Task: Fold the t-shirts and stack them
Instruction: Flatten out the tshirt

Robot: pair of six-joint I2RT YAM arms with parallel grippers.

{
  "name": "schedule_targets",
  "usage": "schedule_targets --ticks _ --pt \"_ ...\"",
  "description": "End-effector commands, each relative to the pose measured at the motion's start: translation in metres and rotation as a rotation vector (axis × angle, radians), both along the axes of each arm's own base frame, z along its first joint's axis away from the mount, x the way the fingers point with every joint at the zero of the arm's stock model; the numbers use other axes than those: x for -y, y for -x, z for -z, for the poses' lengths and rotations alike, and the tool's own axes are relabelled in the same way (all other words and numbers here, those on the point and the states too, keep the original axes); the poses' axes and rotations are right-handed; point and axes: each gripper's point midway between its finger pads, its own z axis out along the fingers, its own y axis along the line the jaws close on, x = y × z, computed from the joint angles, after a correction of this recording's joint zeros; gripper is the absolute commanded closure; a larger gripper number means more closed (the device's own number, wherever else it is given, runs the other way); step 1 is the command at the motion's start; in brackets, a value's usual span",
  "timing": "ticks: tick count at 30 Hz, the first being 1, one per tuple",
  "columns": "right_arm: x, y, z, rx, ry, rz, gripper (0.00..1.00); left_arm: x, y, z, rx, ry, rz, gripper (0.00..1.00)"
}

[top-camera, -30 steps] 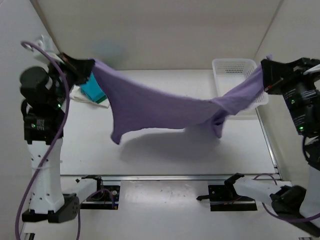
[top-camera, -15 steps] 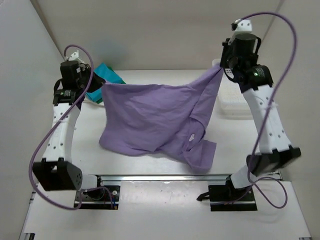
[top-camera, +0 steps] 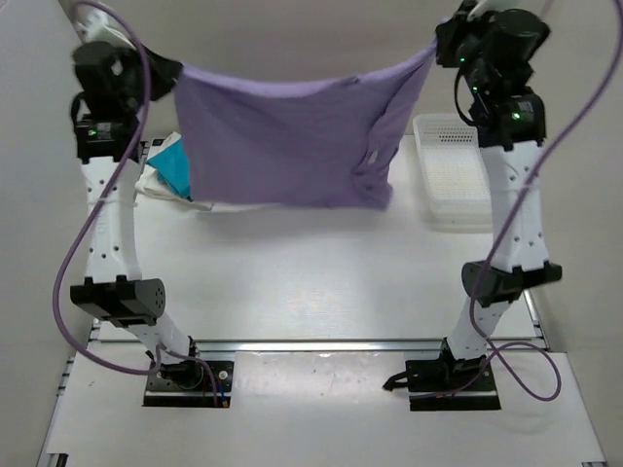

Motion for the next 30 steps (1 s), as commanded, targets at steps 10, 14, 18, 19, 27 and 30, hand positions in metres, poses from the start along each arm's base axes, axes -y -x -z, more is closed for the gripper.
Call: schedule_targets --ticks 10,14,18,19,27,30 --pt "-0.003 0.053 0.022 -0.025 0.096 -0.07 0.99 -0.019 0.043 0.045 0.011 0.016 -0.03 1.0" --pt "-0.005 0.103 0.122 -0.172 0.026 -0.128 1.0 -0.004 0.086 0.158 -0.141 0.052 0.028 1.0" --pt "0.009 0.158 0.213 -0.365 0.004 -0.092 1.0 -0.003 0.135 0.233 -0.249 0.031 0.015 1.0" --pt "0.014 0.171 0.215 -0.373 -0.01 -0.066 1.0 -0.005 0.146 0.258 -0.302 0.017 0.0 1.0" --pt "0.039 0.296 0.357 -0.78 -0.074 0.021 0.99 0.0 0.242 0.308 -0.411 -0.172 0.019 1.0" --pt "0.023 0.32 0.326 -0.716 -0.139 -0.014 1.0 0.014 0.255 0.302 -0.42 -0.181 0.056 1.0"
